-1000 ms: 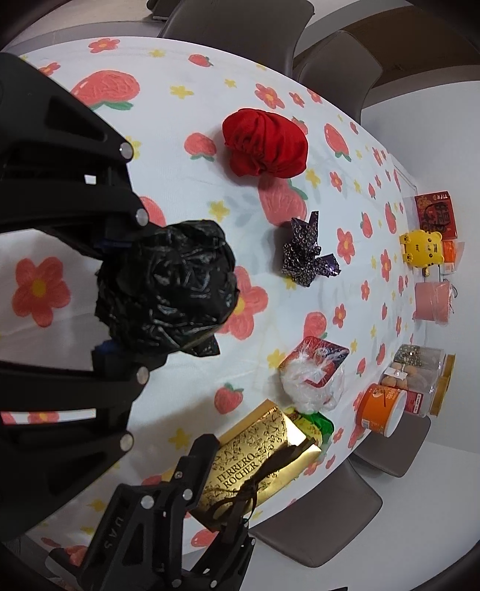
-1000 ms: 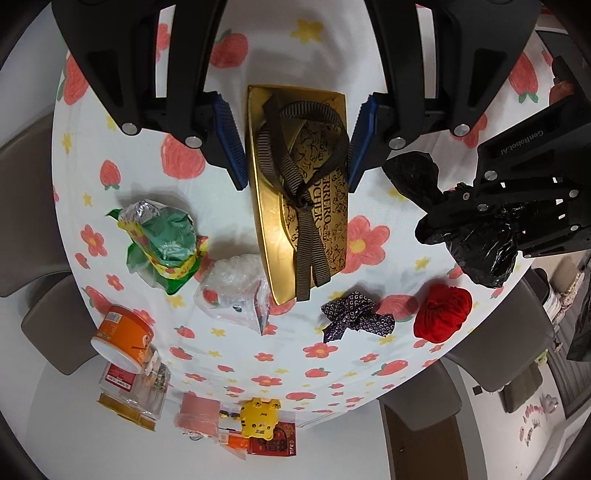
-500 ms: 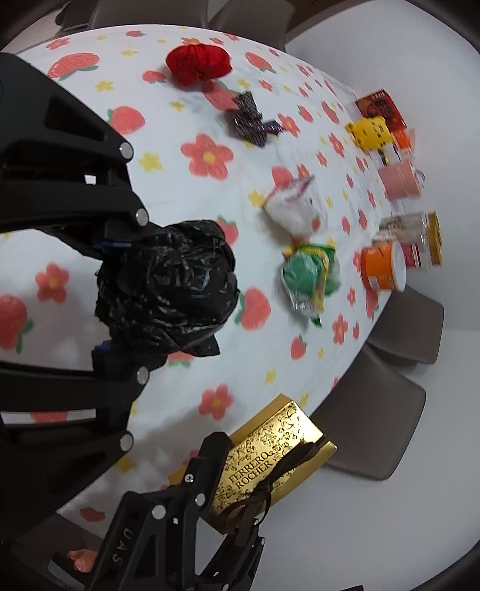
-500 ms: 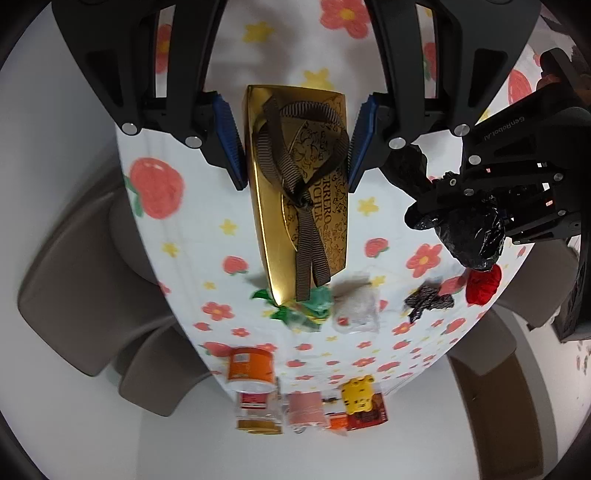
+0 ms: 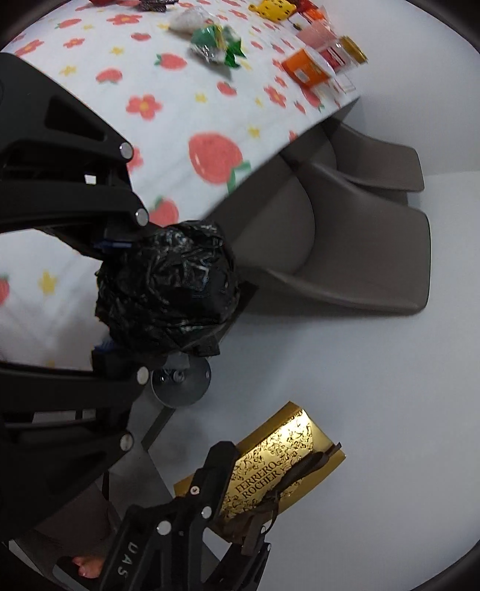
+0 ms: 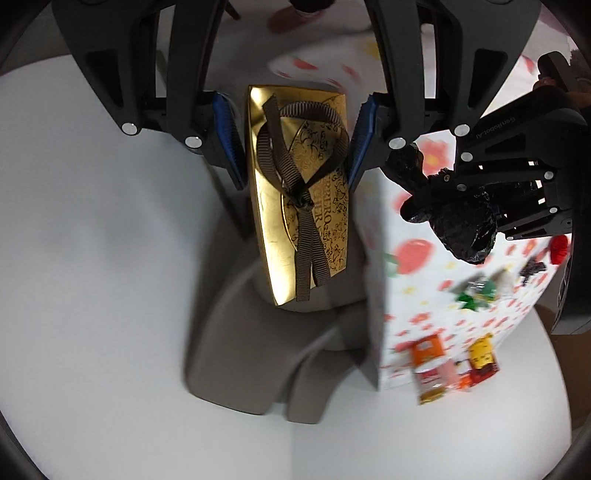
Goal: Collect trash
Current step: 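Carry the black bag and ribboned gold box to the grey bin and release both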
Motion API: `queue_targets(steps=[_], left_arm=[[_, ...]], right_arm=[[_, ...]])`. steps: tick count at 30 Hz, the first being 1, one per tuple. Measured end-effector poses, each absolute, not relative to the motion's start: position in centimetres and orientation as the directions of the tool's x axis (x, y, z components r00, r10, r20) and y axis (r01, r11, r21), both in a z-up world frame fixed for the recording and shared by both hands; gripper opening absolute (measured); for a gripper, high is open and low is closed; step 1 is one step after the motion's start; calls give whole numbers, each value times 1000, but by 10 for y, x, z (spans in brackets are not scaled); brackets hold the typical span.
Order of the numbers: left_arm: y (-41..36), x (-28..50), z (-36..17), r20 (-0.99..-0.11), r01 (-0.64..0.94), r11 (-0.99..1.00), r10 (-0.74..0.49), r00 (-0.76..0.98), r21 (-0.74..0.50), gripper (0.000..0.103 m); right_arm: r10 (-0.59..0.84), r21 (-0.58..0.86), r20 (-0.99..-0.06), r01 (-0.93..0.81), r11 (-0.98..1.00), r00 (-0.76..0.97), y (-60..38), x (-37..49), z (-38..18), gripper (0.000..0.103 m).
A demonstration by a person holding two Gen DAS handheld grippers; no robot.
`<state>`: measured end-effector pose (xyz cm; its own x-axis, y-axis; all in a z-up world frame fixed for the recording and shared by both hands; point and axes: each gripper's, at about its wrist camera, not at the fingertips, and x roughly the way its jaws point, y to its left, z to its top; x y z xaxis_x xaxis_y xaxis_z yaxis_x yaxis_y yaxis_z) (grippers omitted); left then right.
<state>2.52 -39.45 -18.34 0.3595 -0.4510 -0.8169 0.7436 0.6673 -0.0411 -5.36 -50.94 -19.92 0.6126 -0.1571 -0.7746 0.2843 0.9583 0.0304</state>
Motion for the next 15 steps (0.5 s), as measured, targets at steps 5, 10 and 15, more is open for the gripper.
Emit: queue_targets(steps=[5, 10, 15], left_arm=[[-479, -10, -197, -830, 809, 584, -482, 281, -66, 35], [-544, -27, -219, -858, 869, 491, -472, 202, -66, 35], [-597, -24, -260, -886, 913, 406, -438, 148, -48, 35]], right_arm=[[-215, 27, -795, 387, 922, 567, -582, -101, -216, 51], [-247, 46, -818, 486, 872, 520, -633, -126, -243, 51], [-251, 68, -846, 563, 823, 470, -675, -124, -291, 51]])
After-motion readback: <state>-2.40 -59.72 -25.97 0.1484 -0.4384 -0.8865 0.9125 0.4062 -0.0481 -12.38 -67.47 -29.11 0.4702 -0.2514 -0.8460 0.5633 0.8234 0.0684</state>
